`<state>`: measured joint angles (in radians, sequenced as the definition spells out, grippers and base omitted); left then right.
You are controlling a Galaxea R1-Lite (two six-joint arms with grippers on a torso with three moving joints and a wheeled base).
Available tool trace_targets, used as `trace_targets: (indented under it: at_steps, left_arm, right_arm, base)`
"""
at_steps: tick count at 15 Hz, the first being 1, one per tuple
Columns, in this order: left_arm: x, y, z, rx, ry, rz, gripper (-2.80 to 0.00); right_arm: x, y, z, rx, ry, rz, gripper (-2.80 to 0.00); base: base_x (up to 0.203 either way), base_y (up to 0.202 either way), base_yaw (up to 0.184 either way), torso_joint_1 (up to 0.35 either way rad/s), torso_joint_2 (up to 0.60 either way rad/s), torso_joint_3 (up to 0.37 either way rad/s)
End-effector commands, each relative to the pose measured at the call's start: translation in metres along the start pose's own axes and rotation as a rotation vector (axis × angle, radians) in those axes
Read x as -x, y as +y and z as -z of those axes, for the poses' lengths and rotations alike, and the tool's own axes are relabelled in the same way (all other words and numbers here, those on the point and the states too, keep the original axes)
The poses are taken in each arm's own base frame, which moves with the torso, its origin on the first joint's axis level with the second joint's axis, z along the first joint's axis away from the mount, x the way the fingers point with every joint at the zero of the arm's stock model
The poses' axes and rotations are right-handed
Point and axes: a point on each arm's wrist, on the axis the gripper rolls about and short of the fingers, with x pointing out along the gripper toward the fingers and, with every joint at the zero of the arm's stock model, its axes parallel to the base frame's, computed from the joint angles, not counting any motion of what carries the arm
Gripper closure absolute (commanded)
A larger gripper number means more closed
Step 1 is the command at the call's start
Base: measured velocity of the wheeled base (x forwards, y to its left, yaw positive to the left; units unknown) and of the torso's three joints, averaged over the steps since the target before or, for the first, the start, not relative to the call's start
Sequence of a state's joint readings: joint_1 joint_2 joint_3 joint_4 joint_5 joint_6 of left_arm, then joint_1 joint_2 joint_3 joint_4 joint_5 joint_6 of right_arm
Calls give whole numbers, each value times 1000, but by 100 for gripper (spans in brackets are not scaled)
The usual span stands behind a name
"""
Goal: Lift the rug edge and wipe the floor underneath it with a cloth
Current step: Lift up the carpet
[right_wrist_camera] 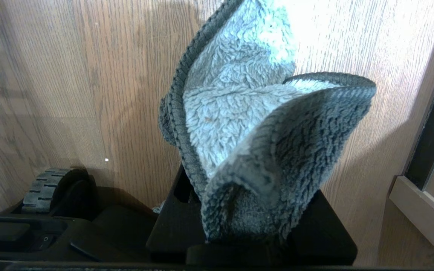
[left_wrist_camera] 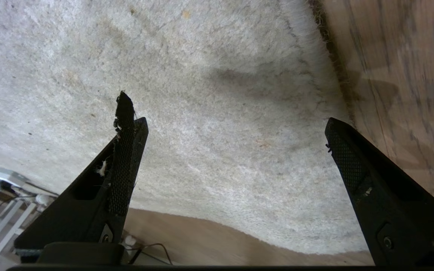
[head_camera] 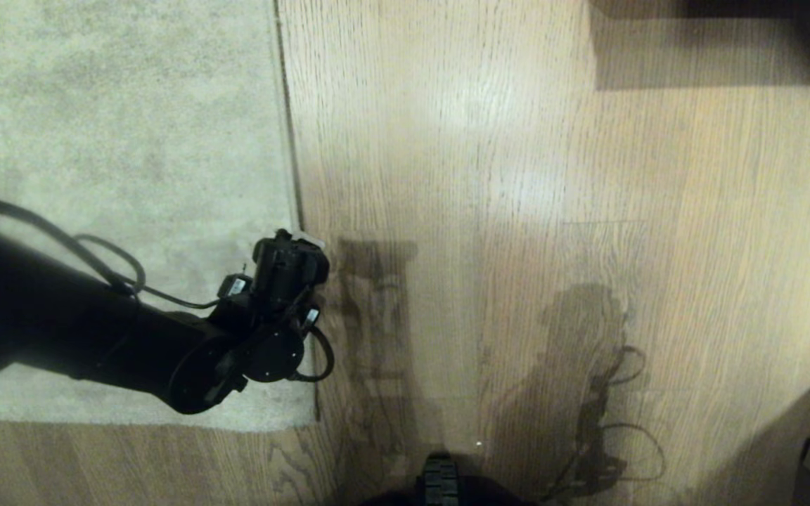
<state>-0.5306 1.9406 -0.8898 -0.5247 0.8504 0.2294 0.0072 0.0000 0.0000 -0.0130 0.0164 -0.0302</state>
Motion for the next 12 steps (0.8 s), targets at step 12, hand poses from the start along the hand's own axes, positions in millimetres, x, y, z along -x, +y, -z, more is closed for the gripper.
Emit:
trace_targets:
  at_steps: [12]
  left_arm:
    - [-9,5,7,-9,40,-63,-280]
  right_arm:
    - [0,0,0,0,1,-1,0]
  base:
    - [0,0,0,0,0,0]
